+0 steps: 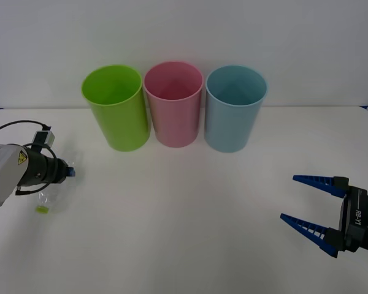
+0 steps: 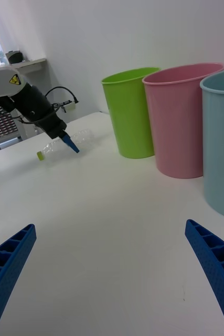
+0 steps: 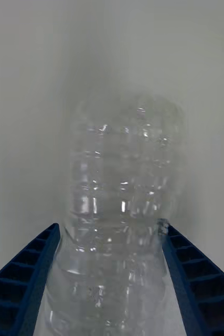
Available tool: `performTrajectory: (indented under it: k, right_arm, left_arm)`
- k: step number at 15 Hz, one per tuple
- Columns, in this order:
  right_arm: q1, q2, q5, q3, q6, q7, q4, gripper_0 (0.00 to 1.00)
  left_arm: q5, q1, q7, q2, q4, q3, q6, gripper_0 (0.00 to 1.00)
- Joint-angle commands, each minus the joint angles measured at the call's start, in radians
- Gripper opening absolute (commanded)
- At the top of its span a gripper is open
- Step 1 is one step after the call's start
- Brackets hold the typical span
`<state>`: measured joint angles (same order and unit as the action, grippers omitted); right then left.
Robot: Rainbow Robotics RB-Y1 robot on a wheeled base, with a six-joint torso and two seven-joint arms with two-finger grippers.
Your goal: Put cans in the blue bin and PET bottles in the pink bin and trash in the green bin.
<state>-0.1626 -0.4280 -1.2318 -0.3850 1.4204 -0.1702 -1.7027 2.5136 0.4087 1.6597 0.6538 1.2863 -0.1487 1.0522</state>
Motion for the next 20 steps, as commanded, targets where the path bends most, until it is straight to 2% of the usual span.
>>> performTrajectory:
  k: [1, 4, 8, 10, 11, 14, 18, 20]
  right_arm:
    - [0.0, 0.0, 0.0, 0.0, 0.0, 0.0, 0.0, 0.98]
    - [0.0, 0.0, 0.0, 0.0, 0.0, 0.0, 0.0, 0.98]
    - [0.0, 0.0, 0.0, 0.0, 0.0, 0.0, 0.0, 0.98]
    - [0.0, 0.0, 0.0, 0.0, 0.0, 0.0, 0.0, 0.98]
    - [0.0, 0.0, 0.0, 0.0, 0.0, 0.0, 0.0, 0.98]
    - [0.0, 0.0, 0.0, 0.0, 0.0, 0.0, 0.0, 0.98]
    - [0.0, 0.0, 0.0, 0.0, 0.0, 0.0, 0.0, 0.98]
    - [0.0, 0.0, 0.0, 0.0, 0.0, 0.0, 0.0, 0.98]
  left_arm:
    - [0.004, 0.048, -0.018, -0.005, -0.096, -0.06, -0.112, 0.0]
    - [-0.006, 0.053, -0.075, -0.002, -0.097, -0.063, -0.13, 0.0]
    - [-0.03, 0.052, -0.092, 0.009, -0.097, -0.063, -0.13, 0.0]
    - [-0.076, 0.05, -0.118, 0.026, -0.097, -0.063, -0.13, 0.0]
    - [-0.119, 0.05, -0.124, 0.043, -0.087, -0.068, -0.129, 0.0]
    - [-0.288, 0.03, -0.136, 0.153, 0.018, -0.123, -0.133, 0.0]
    - [-0.513, -0.099, -0.204, 0.285, 0.235, -0.124, -0.247, 0.0]
    - [-0.644, -0.142, -0.25, 0.316, 0.294, -0.123, -0.31, 0.0]
